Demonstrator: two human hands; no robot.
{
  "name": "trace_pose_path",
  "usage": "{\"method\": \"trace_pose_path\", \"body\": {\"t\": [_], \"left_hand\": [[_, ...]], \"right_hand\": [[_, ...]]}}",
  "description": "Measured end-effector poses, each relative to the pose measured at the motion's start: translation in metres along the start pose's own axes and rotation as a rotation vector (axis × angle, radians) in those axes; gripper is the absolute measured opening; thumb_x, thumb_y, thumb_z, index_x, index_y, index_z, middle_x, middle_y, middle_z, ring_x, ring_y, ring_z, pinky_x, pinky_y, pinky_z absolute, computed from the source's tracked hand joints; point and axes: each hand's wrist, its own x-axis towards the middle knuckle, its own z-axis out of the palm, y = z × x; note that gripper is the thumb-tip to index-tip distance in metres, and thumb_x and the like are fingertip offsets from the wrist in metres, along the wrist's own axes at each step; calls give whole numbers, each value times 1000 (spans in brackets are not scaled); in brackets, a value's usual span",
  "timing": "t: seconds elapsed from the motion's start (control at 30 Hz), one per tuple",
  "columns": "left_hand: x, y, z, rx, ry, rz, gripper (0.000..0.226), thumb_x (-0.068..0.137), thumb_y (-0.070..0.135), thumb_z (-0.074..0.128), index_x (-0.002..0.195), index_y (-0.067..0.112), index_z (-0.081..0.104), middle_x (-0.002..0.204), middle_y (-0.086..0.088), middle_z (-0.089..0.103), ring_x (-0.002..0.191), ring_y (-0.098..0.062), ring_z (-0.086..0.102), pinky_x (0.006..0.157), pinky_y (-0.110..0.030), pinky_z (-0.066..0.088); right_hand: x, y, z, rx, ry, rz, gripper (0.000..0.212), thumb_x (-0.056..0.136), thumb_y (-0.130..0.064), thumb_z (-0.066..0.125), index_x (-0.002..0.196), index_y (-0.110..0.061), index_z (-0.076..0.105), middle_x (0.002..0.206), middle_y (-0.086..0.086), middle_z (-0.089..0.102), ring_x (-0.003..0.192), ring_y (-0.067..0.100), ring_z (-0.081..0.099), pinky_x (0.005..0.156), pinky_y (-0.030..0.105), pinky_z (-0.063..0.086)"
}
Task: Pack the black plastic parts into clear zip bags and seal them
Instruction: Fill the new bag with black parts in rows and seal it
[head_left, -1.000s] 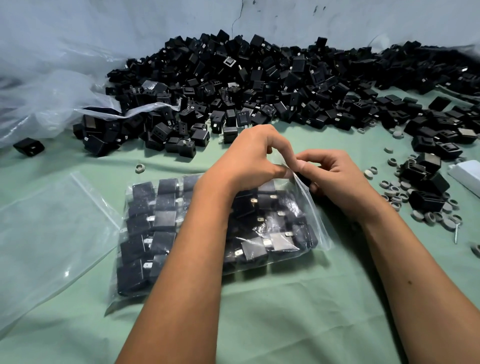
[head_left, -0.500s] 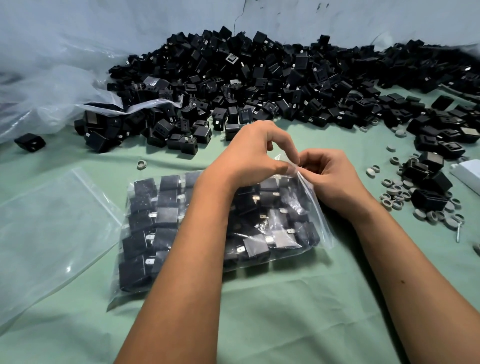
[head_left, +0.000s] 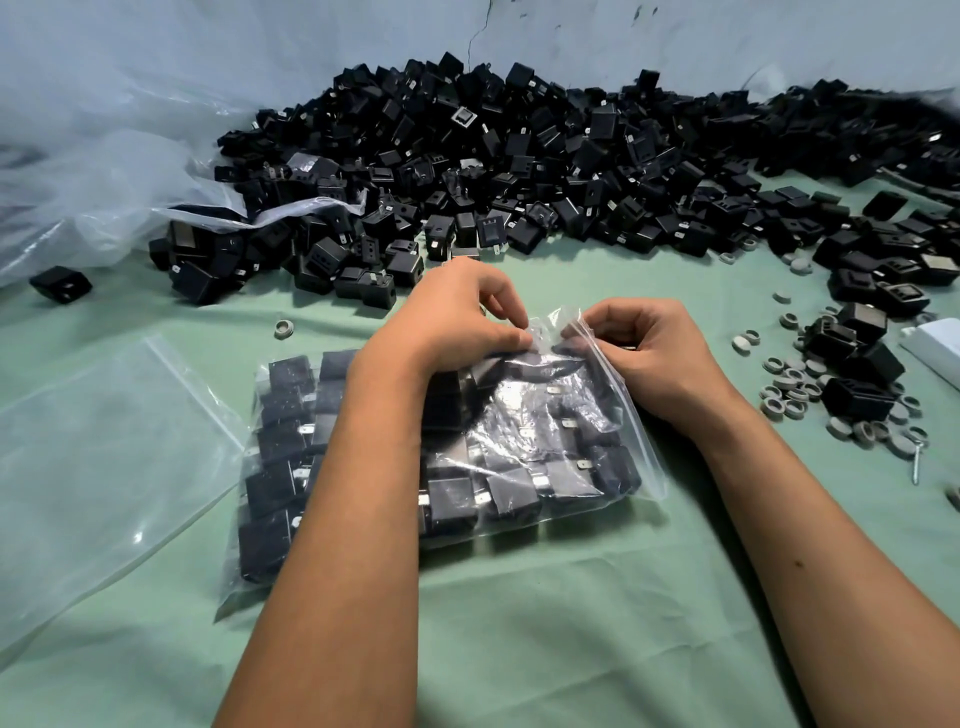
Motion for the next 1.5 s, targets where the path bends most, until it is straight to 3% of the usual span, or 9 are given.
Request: {"method": "trace_pose_path", "body": {"t": [0.33,0.57,0.67,0.83,0.9,1.1,1.27,1.37,1.5], "left_hand": [[1,-1,3,-37,-45,-47,16,74,28,92,78,26,77,69,15,54,62,-3,51,60,-25,38],[0,-1,3,-12,-45,-29,16,75,28,91,79,25,76,65,17,53,59,2,49,57,-22,38],[0,-2,2,3,-45,-23,15,76,30,90,78,26,76,66,17,55,60,4,51,58,-21,38],[0,-3,0,-1,-39,-25,13,80,32,87,80,26,75,70,11,65,65,-2,58,60,-21,44],[0,-3,0,-5,-41,-25,12,83,32,84,81,25,75,71,9,71,66,-3,63,62,-21,48],[0,-3,-2,22,-26,-15,9,83,26,84,81,23,75,82,5,73,73,-7,65,66,-20,51],[0,-3,-2,9,-27,4,6,82,17,82,79,20,77,72,13,69,62,6,59,59,-10,44],[-1,-3,-2,12,-27,4,7,82,20,83,79,21,77,71,12,68,60,6,57,58,-10,44],[-1,-1,-1,4,-35,-6,8,83,24,83,84,26,75,87,7,73,80,-8,68,71,-23,54]], "right_hand": [[-1,-4,-1,-52,82,50,17,79,-15,89,89,-7,78,83,12,78,76,22,73,78,46,61],[-1,-5,-2,-206,98,67,21,77,-32,91,86,-18,80,77,-4,79,75,16,77,71,31,61],[0,-3,-7,-224,96,81,8,87,-24,84,89,-17,80,80,-4,79,79,17,77,75,32,62],[10,-3,-7,-55,349,168,11,97,-9,67,90,-12,75,77,7,77,62,16,69,62,32,58],[27,-8,-7,-269,384,109,10,97,-15,67,91,-15,76,81,3,77,69,17,71,70,36,60],[105,-60,23,-794,-134,-255,28,96,-13,69,124,-18,73,114,-2,67,93,12,59,93,33,51],[136,-62,55,-1029,-543,-226,53,97,-4,59,145,-28,57,144,4,57,129,23,53,102,28,39],[130,-46,47,-874,-302,-182,38,91,-8,72,125,-24,71,120,7,72,108,24,66,99,37,52],[94,-30,11,-185,212,23,25,90,-5,72,111,-20,70,93,9,71,78,21,74,64,32,61]]}}
